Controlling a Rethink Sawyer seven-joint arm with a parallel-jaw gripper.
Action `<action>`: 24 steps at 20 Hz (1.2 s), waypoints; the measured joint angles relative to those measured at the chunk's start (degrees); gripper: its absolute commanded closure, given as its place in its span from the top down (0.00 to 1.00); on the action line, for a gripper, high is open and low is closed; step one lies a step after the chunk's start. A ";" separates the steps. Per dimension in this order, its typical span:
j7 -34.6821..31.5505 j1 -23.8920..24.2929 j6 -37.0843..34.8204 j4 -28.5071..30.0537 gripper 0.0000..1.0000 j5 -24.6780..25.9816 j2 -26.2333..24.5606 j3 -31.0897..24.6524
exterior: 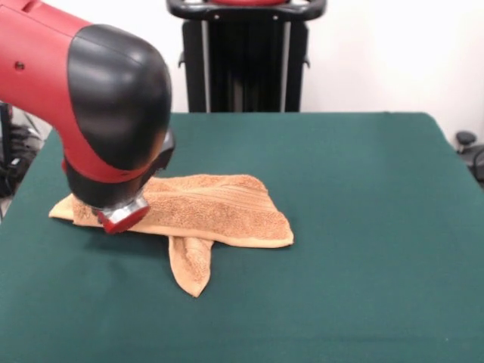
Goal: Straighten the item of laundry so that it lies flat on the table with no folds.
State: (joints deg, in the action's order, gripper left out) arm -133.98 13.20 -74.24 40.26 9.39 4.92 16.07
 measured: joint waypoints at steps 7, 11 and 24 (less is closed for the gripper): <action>0.00 -0.68 -0.52 0.00 0.00 0.01 0.22 0.12; 0.00 -0.66 -0.52 0.00 0.00 0.00 0.22 0.18; 0.00 -0.65 -0.52 0.00 0.00 0.00 -0.07 1.13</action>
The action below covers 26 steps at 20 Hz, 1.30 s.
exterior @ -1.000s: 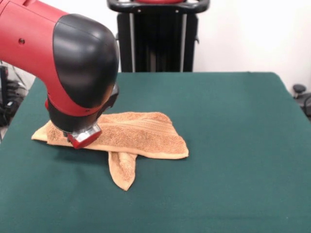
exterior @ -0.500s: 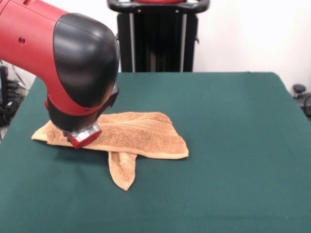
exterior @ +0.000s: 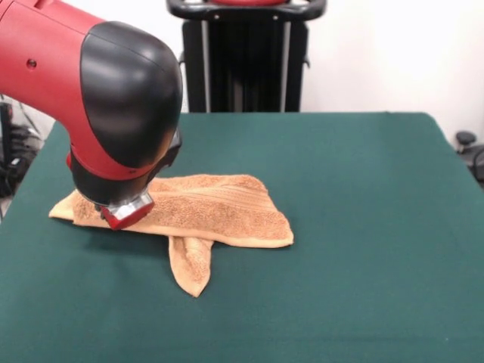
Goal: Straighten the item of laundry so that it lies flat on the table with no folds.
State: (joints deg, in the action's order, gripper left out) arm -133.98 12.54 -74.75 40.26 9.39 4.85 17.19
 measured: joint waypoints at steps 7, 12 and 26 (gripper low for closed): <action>0.00 0.11 0.01 -0.52 0.00 -0.01 -1.19 0.80; 0.00 0.11 0.01 -2.82 0.00 -0.01 -5.29 1.21; -0.19 -0.93 -0.48 -6.80 0.00 -0.17 -10.21 3.90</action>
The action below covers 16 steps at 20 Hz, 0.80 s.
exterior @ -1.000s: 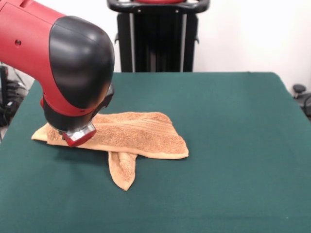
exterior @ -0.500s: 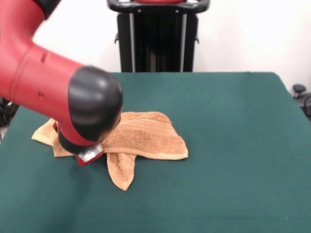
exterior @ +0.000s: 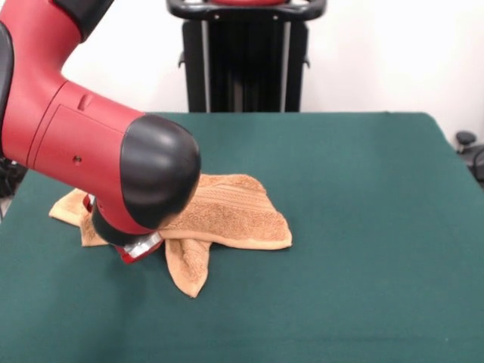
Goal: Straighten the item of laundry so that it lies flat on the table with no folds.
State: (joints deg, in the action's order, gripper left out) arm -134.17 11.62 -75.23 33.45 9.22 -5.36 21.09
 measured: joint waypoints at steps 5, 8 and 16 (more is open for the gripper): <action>0.00 -0.13 0.00 -0.09 1.00 0.05 -0.05 0.62; 0.00 -0.15 0.00 -0.12 1.00 0.06 -0.09 0.68; 0.00 -0.12 -0.01 -0.17 1.00 0.05 -0.10 0.68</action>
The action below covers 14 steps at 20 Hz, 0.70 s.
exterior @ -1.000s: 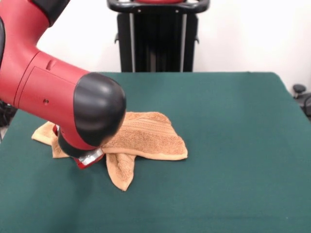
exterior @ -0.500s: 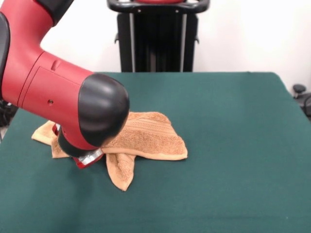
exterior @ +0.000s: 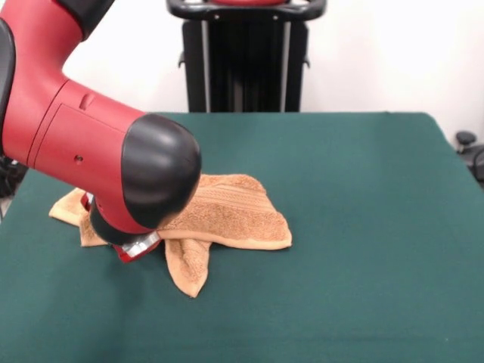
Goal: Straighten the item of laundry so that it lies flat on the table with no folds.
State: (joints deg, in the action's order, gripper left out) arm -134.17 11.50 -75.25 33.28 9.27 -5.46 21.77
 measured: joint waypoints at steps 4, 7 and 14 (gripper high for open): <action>0.00 0.04 0.00 0.00 1.00 -0.06 0.01 -0.01; 0.00 0.05 0.25 0.10 1.00 -0.05 0.11 -0.02; 0.00 0.07 4.90 5.63 1.00 -0.18 4.56 -0.22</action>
State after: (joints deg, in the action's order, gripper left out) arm -134.17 11.57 -70.35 38.91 9.09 -0.89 21.56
